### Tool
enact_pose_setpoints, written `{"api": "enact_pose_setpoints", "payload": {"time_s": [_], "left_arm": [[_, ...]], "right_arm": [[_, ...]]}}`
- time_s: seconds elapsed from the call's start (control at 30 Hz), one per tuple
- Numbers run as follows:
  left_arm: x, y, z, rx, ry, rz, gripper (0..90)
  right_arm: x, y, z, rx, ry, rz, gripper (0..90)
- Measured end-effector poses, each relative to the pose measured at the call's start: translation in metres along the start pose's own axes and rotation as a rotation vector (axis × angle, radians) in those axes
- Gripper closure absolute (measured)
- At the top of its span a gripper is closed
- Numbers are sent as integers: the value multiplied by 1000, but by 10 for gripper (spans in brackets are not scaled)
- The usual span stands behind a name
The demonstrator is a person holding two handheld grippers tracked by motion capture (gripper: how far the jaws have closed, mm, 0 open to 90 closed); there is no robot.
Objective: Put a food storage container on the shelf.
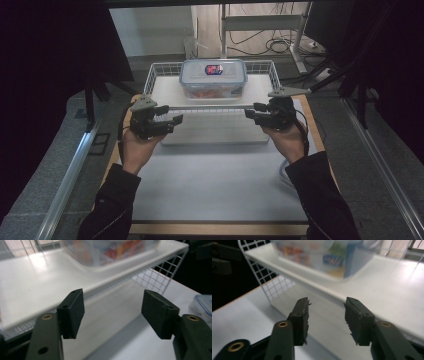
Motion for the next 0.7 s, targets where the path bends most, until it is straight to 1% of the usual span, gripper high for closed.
{"api": "enact_pose_setpoints", "payload": {"time_s": [0.03,0.1,0.2,0.27,0.3,0.37,0.4,0.47,0.53,0.57,0.63,0.7], "left_arm": [[2,1,4,-3,-3,0,318],[7,2,14,-3,-6,-5,295],[14,3,36,-13,-12,-3,269],[16,4,46,-18,-13,-6,257],[16,5,51,-16,-8,-9,250],[18,5,59,-17,7,2,235],[18,5,64,-21,9,-3,224],[19,5,69,-28,8,2,211],[21,5,73,-32,2,1,185],[23,5,75,-28,-2,5,178],[27,6,79,-18,2,19,152],[32,6,86,-24,1,30,126]], "right_arm": [[-3,0,7,-10,11,-6,508],[-5,0,14,-20,12,-18,484],[-6,1,26,-31,30,-13,435],[-5,3,33,-31,36,-12,400],[-5,4,36,-30,36,-12,386],[-3,6,42,-27,37,-12,360],[-3,7,46,-27,35,-11,345],[-1,8,55,-25,33,-12,328],[-1,8,63,-37,34,-16,305],[-1,8,66,-40,31,-15,301],[-2,9,73,-40,30,-15,285],[-3,9,80,-44,31,-12,261]]}}
Point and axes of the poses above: each handheld gripper's, and its own axes: y roughly backward along the jaws, z roughly out of its underside, x roughly to its right, the point moved 10 cm from there along -y, roughly forward along the jaws, and after that the axes turned 2 degrees about -z, right-handed, at the moved point
